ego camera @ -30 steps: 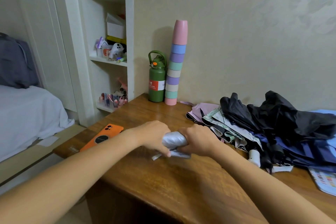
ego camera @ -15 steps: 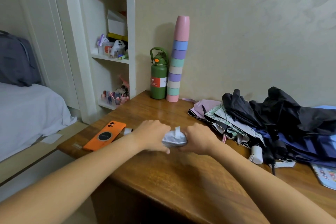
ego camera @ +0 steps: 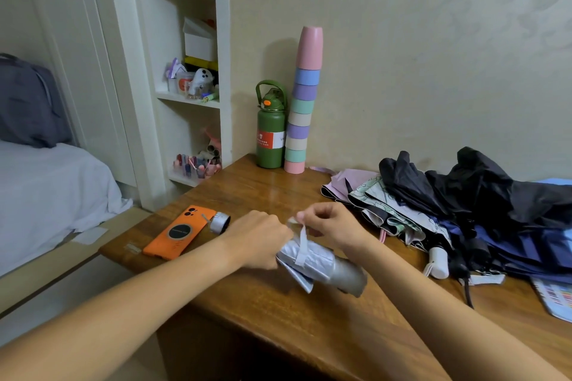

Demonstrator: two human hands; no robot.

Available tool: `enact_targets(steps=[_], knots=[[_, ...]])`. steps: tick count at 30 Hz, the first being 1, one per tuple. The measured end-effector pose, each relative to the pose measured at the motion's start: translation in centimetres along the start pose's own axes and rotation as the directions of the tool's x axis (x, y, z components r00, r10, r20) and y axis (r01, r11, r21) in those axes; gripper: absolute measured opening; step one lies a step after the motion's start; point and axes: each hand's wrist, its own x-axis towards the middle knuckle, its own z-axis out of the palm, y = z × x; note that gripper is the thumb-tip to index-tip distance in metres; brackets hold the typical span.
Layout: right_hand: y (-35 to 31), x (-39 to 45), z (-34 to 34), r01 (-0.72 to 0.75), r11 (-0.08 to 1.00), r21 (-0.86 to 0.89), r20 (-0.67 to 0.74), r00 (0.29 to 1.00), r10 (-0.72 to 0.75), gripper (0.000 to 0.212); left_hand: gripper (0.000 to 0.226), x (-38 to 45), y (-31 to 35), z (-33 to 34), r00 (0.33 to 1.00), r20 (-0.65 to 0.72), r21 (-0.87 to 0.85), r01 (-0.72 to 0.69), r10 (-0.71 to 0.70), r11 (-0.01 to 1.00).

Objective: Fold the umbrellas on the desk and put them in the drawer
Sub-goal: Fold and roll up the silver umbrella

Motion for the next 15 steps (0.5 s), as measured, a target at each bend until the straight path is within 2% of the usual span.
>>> enact_targets(steps=[4, 6, 7, 9, 10, 11, 12, 13, 14, 15], knots=[[0.2, 0.0, -1.6, -0.059, 0.998, 0.038, -0.094, 0.994, 0.062, 0.023, 0.017, -0.2, 0.9, -0.8, 0.997, -0.018, 0.027, -0.078, 0.079, 0.997], [0.8, -0.2, -2.1, -0.067, 0.998, 0.004, -0.070, 0.995, 0.067, 0.007, 0.020, -0.2, 1.1, -1.1, 0.996, -0.032, -0.031, -0.080, 0.079, 0.996], [0.7, -0.4, -2.4, -0.064, 0.998, 0.007, -0.019, 0.998, 0.064, 0.014, 0.022, -0.2, 1.1, -1.2, 0.997, -0.033, -0.096, -0.073, 0.070, 0.993], [0.0, -0.8, -2.6, -0.042, 0.998, 0.050, 0.135, 0.990, 0.035, 0.052, 0.023, -0.2, 0.9, -1.2, 0.998, -0.041, -0.268, -0.055, 0.045, 0.962], [0.2, -1.2, -2.9, -0.042, 0.995, 0.090, 0.210, 0.978, 0.022, 0.061, 0.023, -0.1, 0.8, -1.1, 0.998, -0.048, -0.361, -0.044, 0.029, 0.932], [0.3, -1.5, -3.2, -0.011, 0.991, 0.135, 0.279, 0.960, -0.028, 0.057, 0.023, -0.1, 0.8, -1.1, 0.999, -0.048, -0.455, -0.031, 0.010, 0.890], [1.3, -1.5, -3.6, -0.068, 0.978, 0.198, 0.270, 0.963, 0.012, 0.046, 0.022, 0.0, 0.8, -1.0, 0.999, -0.047, -0.546, -0.021, -0.005, 0.838], [2.5, -1.3, -3.9, -0.182, 0.941, 0.285, 0.221, 0.968, 0.120, 0.049, 0.023, 0.1, 0.8, -1.0, 0.999, -0.042, -0.623, -0.008, -0.023, 0.782], [3.7, -1.5, -4.0, -0.245, 0.917, 0.314, 0.087, 0.970, 0.229, 0.059, 0.022, 0.1, 0.7, -0.9, 0.998, -0.031, -0.685, 0.012, -0.046, 0.728], [4.5, -1.9, -3.9, -0.295, 0.911, 0.288, 0.070, 0.955, 0.287, 0.056, 0.020, 0.2, 0.7, -0.9, 0.998, -0.017, -0.741, 0.031, -0.065, 0.671]])
